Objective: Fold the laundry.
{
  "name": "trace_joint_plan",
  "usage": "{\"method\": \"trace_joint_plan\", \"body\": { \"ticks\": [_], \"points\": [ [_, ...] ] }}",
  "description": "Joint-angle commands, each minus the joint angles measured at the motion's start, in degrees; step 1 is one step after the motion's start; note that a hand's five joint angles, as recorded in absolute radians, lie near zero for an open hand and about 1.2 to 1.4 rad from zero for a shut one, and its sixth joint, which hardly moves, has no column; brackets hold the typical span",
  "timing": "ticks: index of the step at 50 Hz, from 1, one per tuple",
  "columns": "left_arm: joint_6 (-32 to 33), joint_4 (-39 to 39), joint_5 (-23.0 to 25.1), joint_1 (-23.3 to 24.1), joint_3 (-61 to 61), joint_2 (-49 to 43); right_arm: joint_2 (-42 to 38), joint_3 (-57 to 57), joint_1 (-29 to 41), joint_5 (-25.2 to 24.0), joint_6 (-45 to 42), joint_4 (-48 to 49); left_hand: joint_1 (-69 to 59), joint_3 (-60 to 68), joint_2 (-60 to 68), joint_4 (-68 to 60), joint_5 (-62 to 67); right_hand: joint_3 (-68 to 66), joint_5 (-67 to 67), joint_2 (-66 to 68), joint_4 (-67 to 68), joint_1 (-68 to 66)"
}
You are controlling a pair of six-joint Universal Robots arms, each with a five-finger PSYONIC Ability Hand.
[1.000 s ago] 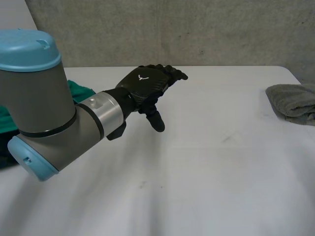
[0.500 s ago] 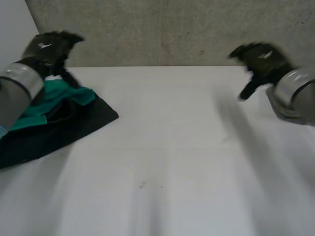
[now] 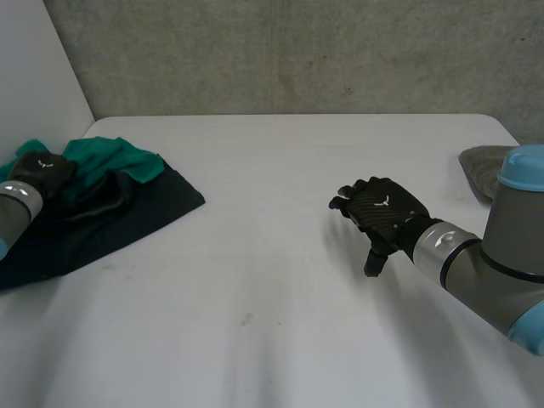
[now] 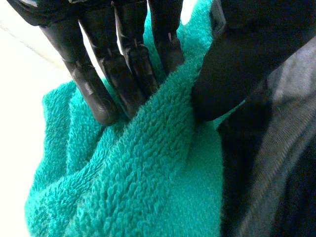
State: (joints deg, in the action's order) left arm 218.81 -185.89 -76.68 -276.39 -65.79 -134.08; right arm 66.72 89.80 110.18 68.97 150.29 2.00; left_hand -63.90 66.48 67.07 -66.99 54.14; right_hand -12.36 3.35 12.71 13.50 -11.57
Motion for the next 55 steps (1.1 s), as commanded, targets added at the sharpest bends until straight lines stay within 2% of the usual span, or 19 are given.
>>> {"method": "trace_joint_plan", "body": {
  "ticks": [1, 4, 8, 9, 13, 20, 21, 25, 28, 35, 40, 41, 46, 49, 55],
  "points": [
    [-7.0, -5.0, -6.5, 7.9, -1.6, 8.6, 0.5, 1.0, -0.4, 0.2, 0.1, 0.5, -16.1, 13.5, 12.9, -13.0, 15.9, 2.4, -3.4, -2.7, -3.5, 1.6],
    [-10.0, -5.9, -6.9, 10.6, -4.0, 13.6, 1.6, 0.9, -1.6, 1.0, 0.1, 0.7, -16.1, 13.5, 12.9, -13.0, 15.9, 2.4, -3.4, -2.7, -3.5, 1.6],
    [-15.6, -8.0, -6.9, 16.9, -7.1, 21.6, 2.6, 0.6, -2.7, 1.8, 0.8, 0.8, -16.1, 13.5, 12.9, -13.0, 15.9, 2.4, -3.4, -2.7, -3.5, 1.6],
    [-16.9, -8.8, -7.0, 20.1, -7.9, 24.5, 2.8, 0.4, -2.8, 2.0, 0.9, 0.8, -16.1, 13.5, 12.9, -13.0, 15.9, 2.4, -3.4, -2.7, -3.5, 1.6],
    [-19.4, -10.4, -7.0, 26.9, -9.2, 28.3, 4.0, 0.0, -3.1, 3.2, 1.0, 0.8, -16.1, 13.5, 12.9, -13.0, 15.9, 2.4, -3.4, -2.7, -3.5, 1.6],
    [-19.8, -10.2, -7.2, 36.2, -8.5, 25.8, 5.5, 0.0, -3.7, 3.7, 1.1, 0.8, -16.1, 13.5, 12.9, -13.0, 15.9, 2.4, -3.4, -2.7, -3.5, 1.6],
    [-19.6, -10.3, -7.3, 39.1, -8.4, 24.2, 5.5, 0.0, -3.8, 3.7, 1.2, 0.8, -16.1, 13.5, 12.9, -13.0, 15.9, 2.4, -3.4, -2.7, -3.5, 1.6],
    [-19.3, -10.5, -8.0, 44.7, -6.8, 21.3, 6.0, -0.3, -4.5, 3.7, 1.6, 0.8, -16.1, 13.5, 12.9, -13.0, 15.9, 2.4, -3.4, -2.7, -3.5, 1.6],
    [-19.7, -10.5, -8.6, 44.0, -6.2, 20.3, 6.2, -0.5, -5.1, 3.7, 1.9, 0.8, -16.1, 13.5, 12.9, -13.0, 15.9, 2.4, -3.4, -2.7, -3.5, 1.6],
    [-18.6, -10.5, -14.9, 35.1, -4.6, 20.3, 6.3, -0.5, -5.6, 3.6, 2.3, 0.8, -16.1, 13.5, 12.9, -13.0, 15.9, 2.4, -3.4, -2.7, -3.5, 1.6],
    [-15.7, -10.8, -15.4, 25.9, -2.8, 23.5, 6.3, -0.9, -5.5, 3.7, 2.4, 0.8, -16.1, 13.5, 12.9, -13.0, 15.9, 2.4, -3.4, -2.7, -3.5, 1.6],
    [-15.1, -10.9, -15.3, 22.7, -1.6, 24.7, 6.3, -0.9, -5.4, 3.8, 2.4, 0.8, -16.1, 13.5, 12.9, -13.0, 15.9, 2.4, -3.4, -2.7, -3.5, 1.6],
    [-14.9, -10.9, -15.4, 13.3, 3.5, 25.8, 6.3, -0.9, -5.5, 3.8, 2.4, 0.8, -16.1, 13.5, 12.9, -13.0, 15.9, 2.4, -3.4, -2.7, -3.5, 1.6],
    [-15.0, -10.9, -15.3, 10.7, 5.9, 25.4, 6.3, -0.9, -5.5, 3.8, 2.5, 0.8, -16.1, 13.5, 12.9, -13.0, 15.9, 2.4, -3.4, -2.7, -3.5, 1.6],
    [-15.2, -10.5, -13.6, 10.8, 3.7, 24.2, 6.3, -0.8, -5.2, 3.8, 3.0, 0.8, -16.1, 13.5, 12.9, -13.0, 15.9, 2.4, -3.4, -2.7, -3.5, 1.6]
  ]
}}
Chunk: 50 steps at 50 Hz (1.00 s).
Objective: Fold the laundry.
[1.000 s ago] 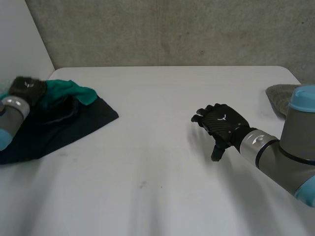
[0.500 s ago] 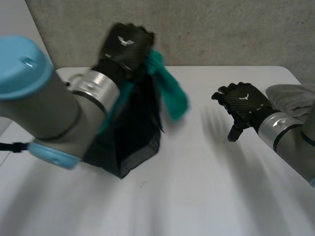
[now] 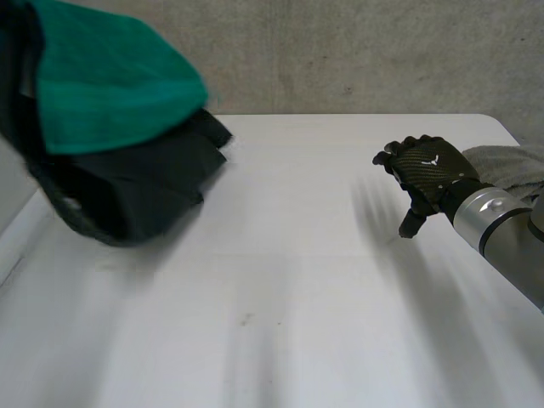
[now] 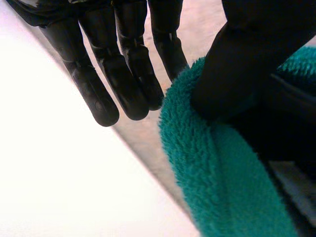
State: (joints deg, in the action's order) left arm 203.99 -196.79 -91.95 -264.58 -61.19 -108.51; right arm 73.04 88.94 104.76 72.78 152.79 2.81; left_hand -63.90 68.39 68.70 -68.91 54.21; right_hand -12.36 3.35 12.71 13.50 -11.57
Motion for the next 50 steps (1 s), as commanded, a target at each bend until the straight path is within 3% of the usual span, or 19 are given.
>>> {"method": "trace_joint_plan", "body": {
  "ticks": [1, 3, 5, 7, 18, 24, 30, 36, 50],
  "points": [
    [-0.3, 0.3, 2.5, -0.8, -3.4, -1.4, 0.0, 0.1, 0.1, 0.0, 0.6, 0.0, -16.1, 11.6, 11.3, -11.1, 15.8, 2.4, -3.4, -2.7, -3.5, 1.6],
    [-0.3, 0.4, 3.4, -0.3, -5.9, -1.4, -0.1, 0.2, 0.0, 0.0, 0.8, -0.1, 6.8, -11.3, -11.6, 11.8, -7.1, 2.4, -3.4, -2.7, -3.5, 1.6],
    [-0.2, 0.5, 4.5, 0.6, -9.4, -1.6, -0.1, 0.3, -0.1, 0.0, 0.8, -0.1, 42.1, -46.5, -46.9, 47.1, -42.4, 2.4, -3.4, -2.7, -3.5, 1.6],
    [0.1, 0.6, 4.8, 1.3, -11.6, -1.8, -0.1, 0.4, -0.2, 0.0, 0.8, -0.1, 50.1, -54.6, -54.9, 55.1, -50.4, 2.4, -3.4, -2.7, -3.5, 1.6],
    [-0.1, 3.1, 5.0, 4.6, -15.7, -0.6, -0.1, 0.1, -0.2, 0.0, 0.8, -0.1, 50.5, -55.0, -55.3, 55.5, -50.8, 2.4, -3.4, -2.7, -3.5, 1.6],
    [-0.2, 4.7, 5.8, 3.8, -13.6, 0.1, -0.1, 0.4, -0.1, -0.1, 0.8, -0.2, 49.5, -54.0, -54.3, 54.5, -49.8, 2.4, -3.4, -2.7, -3.5, 1.6],
    [-0.3, 7.4, 10.4, -0.7, -11.3, -1.6, -0.4, 0.6, -0.1, -0.3, 0.8, -0.1, 48.5, -53.0, -53.3, 53.5, -48.8, 2.4, -3.4, -2.7, -3.5, 1.6],
    [0.2, 11.6, 15.8, -4.0, -8.0, -9.0, -0.8, 0.7, -0.1, -0.2, 0.8, -0.1, 48.0, -52.5, -52.8, 53.0, -48.3, 2.4, -3.4, -2.7, -3.5, 1.6],
    [4.0, 13.2, 16.9, -8.5, 3.3, -24.7, -3.3, 1.0, 0.1, -0.3, 0.8, 0.0, 41.8, -46.2, -46.6, 46.8, -42.1, 2.4, -3.4, -2.7, -3.5, 1.6]
  ]
}}
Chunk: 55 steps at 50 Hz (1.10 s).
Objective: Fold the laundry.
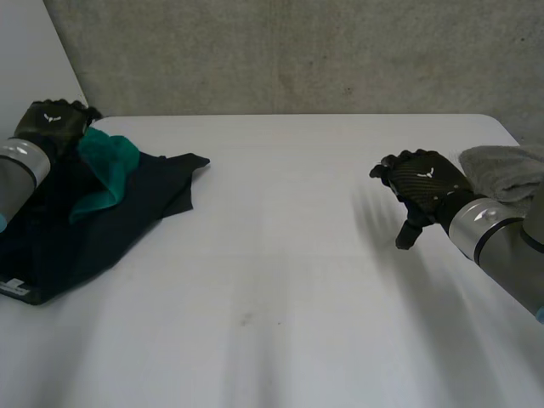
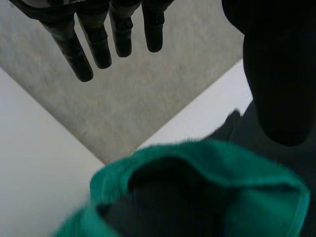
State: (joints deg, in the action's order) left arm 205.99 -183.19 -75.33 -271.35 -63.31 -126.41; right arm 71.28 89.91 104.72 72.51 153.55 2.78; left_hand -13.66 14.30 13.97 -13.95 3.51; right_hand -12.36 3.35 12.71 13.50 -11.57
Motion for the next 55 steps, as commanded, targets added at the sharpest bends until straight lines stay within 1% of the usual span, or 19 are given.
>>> {"method": "trace_joint_plan", "body": {
  "ticks": [1, 8, 10, 11, 13, 17, 22, 26, 30, 34, 35, 38, 39, 46, 47, 50, 51, 53, 55],
  "points": [
    [2.0, -0.5, 0.4, -1.7, 6.3, -7.7, -1.8, 0.0, 0.1, 0.0, 0.0, 0.1, -9.3, 8.7, 9.0, -9.0, 9.5, 2.4, -3.4, -2.7, -3.5, 1.6],
    [2.3, -1.2, 0.4, -1.8, 13.1, -15.6, -3.3, 0.0, 0.1, 0.1, -0.2, 0.1, -26.1, 25.5, 25.8, -25.8, 26.3, 2.4, -3.4, -2.7, -3.5, 1.6],
    [2.2, -1.3, 0.4, -1.8, 14.1, -16.5, -3.6, 0.0, 0.1, 0.1, -0.4, 0.1, -37.5, 36.9, 37.2, -37.2, 37.7, 2.4, -3.4, -2.7, -3.5, 1.6],
    [2.3, -1.4, 0.1, -1.6, 14.7, -16.8, -3.7, 0.0, 0.1, 0.1, -0.4, 0.1, -52.8, 52.1, 52.4, -52.5, 52.9, 2.4, -3.4, -2.7, -3.5, 1.6],
    [2.2, -2.0, -0.2, -1.4, 14.9, -16.6, -4.0, 0.0, 0.1, 0.1, -0.4, 0.1, -66.3, 65.6, 66.0, -66.0, 66.4, 2.4, -3.4, -2.7, -3.5, 1.6],
    [1.2, -6.1, -1.8, 0.5, 14.2, -13.3, -4.0, -0.1, 0.1, 0.2, -0.4, 0.1, -66.3, 65.7, 66.0, -66.1, 66.5, 2.4, -3.4, -2.7, -3.5, 1.6],
    [-3.6, -11.6, -6.8, 4.7, 11.2, -3.3, -3.9, -0.3, 0.1, 0.2, -0.4, 0.1, -66.3, 65.7, 66.0, -66.1, 66.5, 2.4, -3.4, -2.7, -3.5, 1.6],
    [-9.5, -14.1, -7.0, 6.5, 10.9, 7.5, -3.8, -0.3, 0.0, 0.2, -0.4, 0.1, -66.3, 65.7, 66.0, -66.1, 66.5, 2.4, -3.4, -2.7, -3.5, 1.6],
    [-13.2, -14.8, -7.3, 9.2, 11.8, 13.5, -3.6, -0.7, 0.0, 0.3, -0.4, 0.1, -66.3, 65.7, 66.0, -66.1, 66.5, 2.4, -3.4, -2.7, -3.5, 1.6],
    [-15.5, -14.8, -7.5, 15.8, 12.4, 17.2, -3.3, -1.1, -0.4, 0.4, -0.1, 0.2, -66.3, 65.7, 66.0, -66.1, 66.5, 2.4, -3.4, -2.7, -3.5, 1.6],
    [-16.2, -14.8, -7.5, 18.9, 12.0, 18.9, -3.2, -1.3, -0.6, 0.5, 0.0, 0.2, -66.3, 65.7, 66.0, -66.1, 66.5, 2.4, -3.4, -2.7, -3.5, 1.6],
    [-17.6, -14.6, -7.2, 23.6, 11.1, 20.8, -3.1, -2.5, -2.3, 2.3, 0.2, 0.3, -66.3, 65.7, 66.0, -66.1, 66.5, 2.4, -3.4, -2.7, -3.5, 1.6],
    [-18.8, -14.5, -7.1, 26.6, 9.9, 21.6, -3.1, -2.6, -2.8, 2.9, 0.2, 0.2, -66.3, 65.7, 66.0, -66.1, 66.5, 2.4, -3.4, -2.7, -3.5, 1.6],
    [-25.9, -14.0, -7.0, 35.7, 2.4, 21.4, -2.5, -5.0, -4.8, 5.3, 0.2, 0.3, -66.3, 65.7, 66.0, -66.1, 66.5, 2.4, -3.4, -2.7, -3.5, 1.6],
    [-28.3, -14.0, -6.8, 37.8, 0.7, 20.6, -2.4, -5.3, -5.2, 5.4, 0.2, 0.3, -66.3, 65.7, 66.0, -66.1, 66.5, 2.4, -3.4, -2.7, -3.5, 1.6],
    [-30.2, -14.4, -6.1, 40.5, -0.9, 17.7, -2.0, -5.7, -7.0, 5.4, 0.2, 0.3, -66.2, 65.6, 65.9, -65.9, 66.3, 2.4, -3.4, -2.7, -3.5, 1.6],
    [-30.1, -13.6, -5.7, 41.0, -1.1, 15.1, -2.0, -5.8, -7.2, 5.4, 0.2, 0.3, -35.1, 34.4, 34.7, -34.8, 35.2, 2.4, -3.4, -2.7, -3.5, 1.6],
    [-29.7, -12.5, -5.7, 41.0, -1.7, 12.4, -2.0, -6.0, -7.5, 5.4, 0.2, 0.2, 1.3, -1.9, -1.6, 1.5, -1.1, 2.4, -3.4, -2.7, -3.5, 1.6],
    [-29.1, -10.5, -5.7, 41.4, -2.5, 9.3, -2.0, -6.0, -7.6, 5.4, 0.2, 0.2, 0.8, -1.4, -1.1, 1.1, -0.7, 2.4, -3.4, -2.7, -3.5, 1.6]
  ]
}}
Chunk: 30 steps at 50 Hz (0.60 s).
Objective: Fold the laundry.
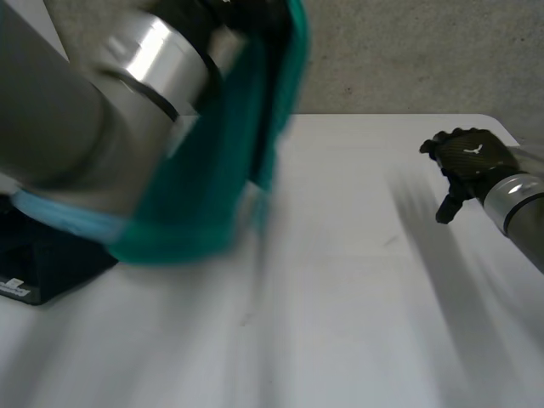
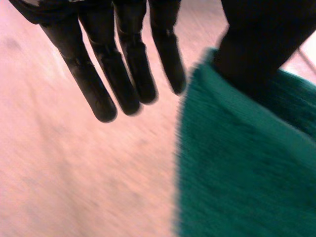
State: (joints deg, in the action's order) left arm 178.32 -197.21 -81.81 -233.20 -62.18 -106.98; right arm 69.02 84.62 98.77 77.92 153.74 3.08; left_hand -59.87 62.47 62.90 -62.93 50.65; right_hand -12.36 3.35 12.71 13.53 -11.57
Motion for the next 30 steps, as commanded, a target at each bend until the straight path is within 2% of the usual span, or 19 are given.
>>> {"method": "trace_joint_plan", "body": {
  "ticks": [1, 10, 19, 25, 30],
  "points": [
    [-1.0, 4.5, 0.8, 3.3, -3.7, -11.1, 0.2, -0.8, -1.9, 0.0, 0.0, -0.1, 48.3, -50.9, -51.3, 51.4, -49.1, 2.4, -3.4, -2.7, -3.5, 1.6],
    [4.6, 10.7, 0.4, 0.9, -7.0, -12.6, 0.5, -1.0, -2.1, -0.4, -0.5, -0.8, 48.5, -51.1, -51.5, 51.5, -49.3, 2.4, -3.4, -2.7, -3.5, 1.6],
    [5.1, 10.8, -0.5, -5.4, -20.2, -1.2, 3.4, -0.2, -0.3, -2.1, -0.9, -7.9, 47.0, -49.6, -50.0, 50.0, -47.7, 2.4, -3.4, -2.7, -3.5, 1.6],
    [5.2, 10.0, -3.4, -7.0, -28.9, 4.4, 4.9, 1.3, 4.5, -5.0, 0.0, -16.9, 47.8, -50.4, -50.8, 50.9, -48.6, 2.4, -3.4, -2.7, -3.5, 1.6],
    [5.2, 8.8, -3.9, -9.4, -33.7, 6.5, 5.0, 5.3, 9.2, -5.1, 3.4, -16.0, 48.7, -51.2, -51.7, 51.7, -49.4, 2.4, -3.4, -2.7, -3.5, 1.6]
  ]
}}
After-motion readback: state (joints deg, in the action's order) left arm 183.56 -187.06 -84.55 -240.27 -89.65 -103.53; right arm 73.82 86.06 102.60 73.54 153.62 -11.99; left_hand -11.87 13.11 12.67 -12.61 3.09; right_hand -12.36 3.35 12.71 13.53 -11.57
